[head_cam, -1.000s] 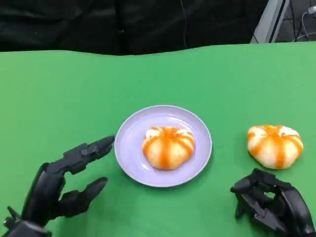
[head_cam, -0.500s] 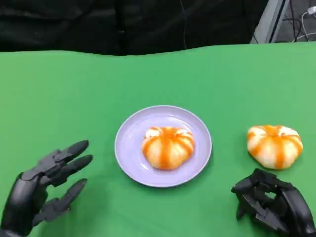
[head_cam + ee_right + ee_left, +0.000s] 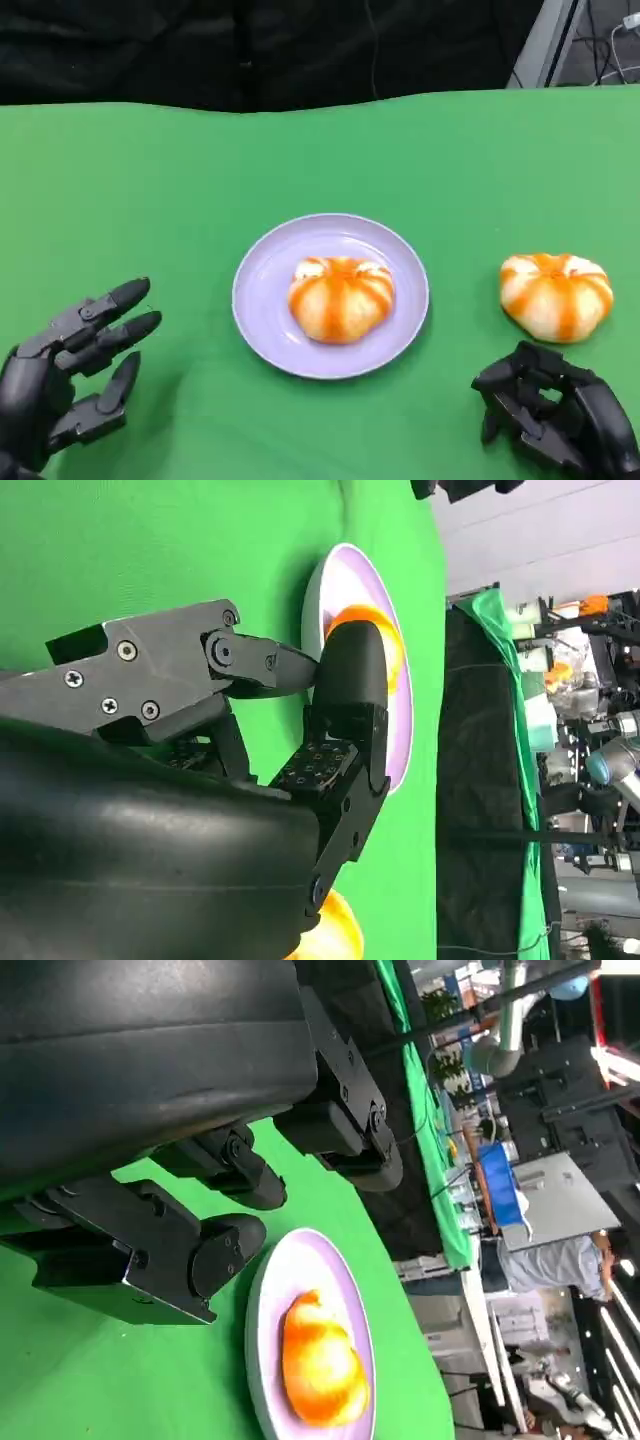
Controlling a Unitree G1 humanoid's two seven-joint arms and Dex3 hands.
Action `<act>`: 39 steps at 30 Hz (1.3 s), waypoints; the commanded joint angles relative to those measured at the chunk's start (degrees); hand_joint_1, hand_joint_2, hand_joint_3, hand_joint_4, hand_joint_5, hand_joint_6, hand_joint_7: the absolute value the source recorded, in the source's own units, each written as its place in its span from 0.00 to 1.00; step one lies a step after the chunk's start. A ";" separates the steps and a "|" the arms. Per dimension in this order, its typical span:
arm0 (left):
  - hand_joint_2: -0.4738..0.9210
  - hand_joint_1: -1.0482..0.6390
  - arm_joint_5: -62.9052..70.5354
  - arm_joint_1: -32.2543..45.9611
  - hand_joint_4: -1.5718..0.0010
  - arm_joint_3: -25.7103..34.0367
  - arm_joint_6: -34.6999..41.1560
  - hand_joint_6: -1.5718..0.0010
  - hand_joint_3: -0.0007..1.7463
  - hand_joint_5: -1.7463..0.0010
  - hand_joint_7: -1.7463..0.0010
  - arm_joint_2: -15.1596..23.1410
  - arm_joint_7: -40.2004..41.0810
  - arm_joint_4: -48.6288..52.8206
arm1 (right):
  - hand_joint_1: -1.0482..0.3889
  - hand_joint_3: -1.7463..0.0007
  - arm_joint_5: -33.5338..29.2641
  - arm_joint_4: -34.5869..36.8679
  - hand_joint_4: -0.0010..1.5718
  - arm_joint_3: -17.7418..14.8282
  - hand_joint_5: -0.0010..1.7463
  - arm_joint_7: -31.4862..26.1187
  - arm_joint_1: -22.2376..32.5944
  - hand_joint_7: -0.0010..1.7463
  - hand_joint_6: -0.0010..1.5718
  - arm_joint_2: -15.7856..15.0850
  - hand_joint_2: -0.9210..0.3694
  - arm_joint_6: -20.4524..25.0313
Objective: Grasp the bread from the table and place it into the plate.
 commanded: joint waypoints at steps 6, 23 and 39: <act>0.86 0.73 4.96 -0.79 0.46 1.42 -0.57 0.49 0.50 0.98 0.98 0.21 5.56 2.00 | 0.55 0.75 0.64 0.35 0.43 -0.57 1.00 0.11 -0.41 0.60 0.52 -1.19 0.02 -0.09; 0.64 0.68 12.15 -1.21 0.28 1.01 -1.21 0.23 0.76 0.26 0.47 0.16 16.74 2.86 | 0.54 0.77 0.61 0.74 0.43 -0.90 1.00 0.58 -0.66 0.60 0.52 -1.26 0.02 -0.06; 0.63 0.67 14.73 -0.85 0.29 0.14 -1.09 0.24 0.78 0.22 0.45 0.29 19.15 2.54 | 0.55 0.76 0.55 0.51 0.43 -0.81 1.00 0.16 -0.45 0.60 0.53 -1.08 0.02 0.00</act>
